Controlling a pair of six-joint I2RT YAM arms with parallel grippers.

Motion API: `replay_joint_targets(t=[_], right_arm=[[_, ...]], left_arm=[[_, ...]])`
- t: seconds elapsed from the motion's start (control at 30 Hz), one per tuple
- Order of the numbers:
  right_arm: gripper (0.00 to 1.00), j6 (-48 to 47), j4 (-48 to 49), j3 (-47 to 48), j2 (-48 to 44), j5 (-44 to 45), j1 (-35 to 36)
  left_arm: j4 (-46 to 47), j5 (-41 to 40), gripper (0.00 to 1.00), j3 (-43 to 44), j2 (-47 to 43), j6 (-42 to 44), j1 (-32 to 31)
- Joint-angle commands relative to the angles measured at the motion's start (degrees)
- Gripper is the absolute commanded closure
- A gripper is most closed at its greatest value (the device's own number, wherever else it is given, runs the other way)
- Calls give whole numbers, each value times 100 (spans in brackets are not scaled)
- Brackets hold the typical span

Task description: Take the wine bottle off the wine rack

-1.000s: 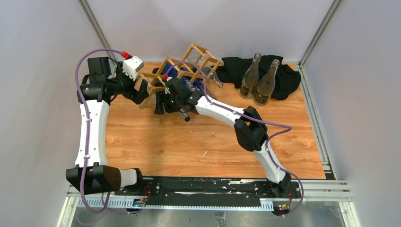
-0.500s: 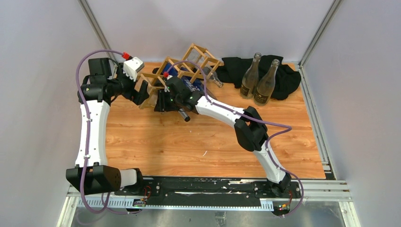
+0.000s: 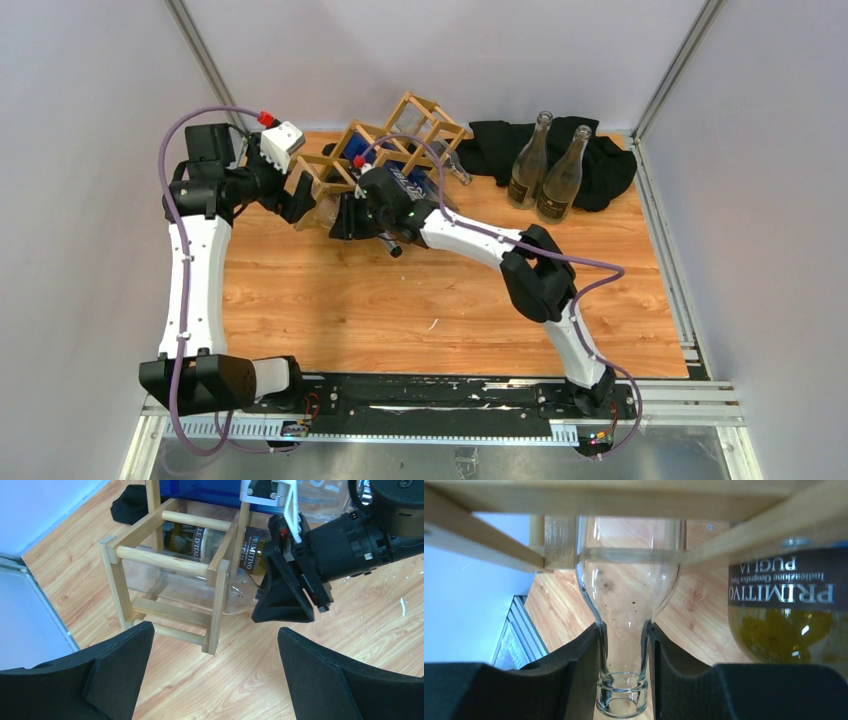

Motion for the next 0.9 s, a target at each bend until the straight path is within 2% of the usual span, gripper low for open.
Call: replay_joint_targets(t=[0.0, 0.3, 0.63, 0.87], right_arm=[[100, 145, 436, -524, -628, -347, 56], [100, 252, 847, -1560, -1574, -723, 16], [100, 277, 892, -2971, -2824, -987, -1], [100, 219, 581, -3544, -3544, -999, -27]], left_arm=[[37, 179, 0, -108, -158, 203, 51], [37, 344, 0, -241, -160, 464, 51], [-133, 734, 0, -367, -236, 1034, 19], [-555, 681, 0, -452, -313, 1803, -433]])
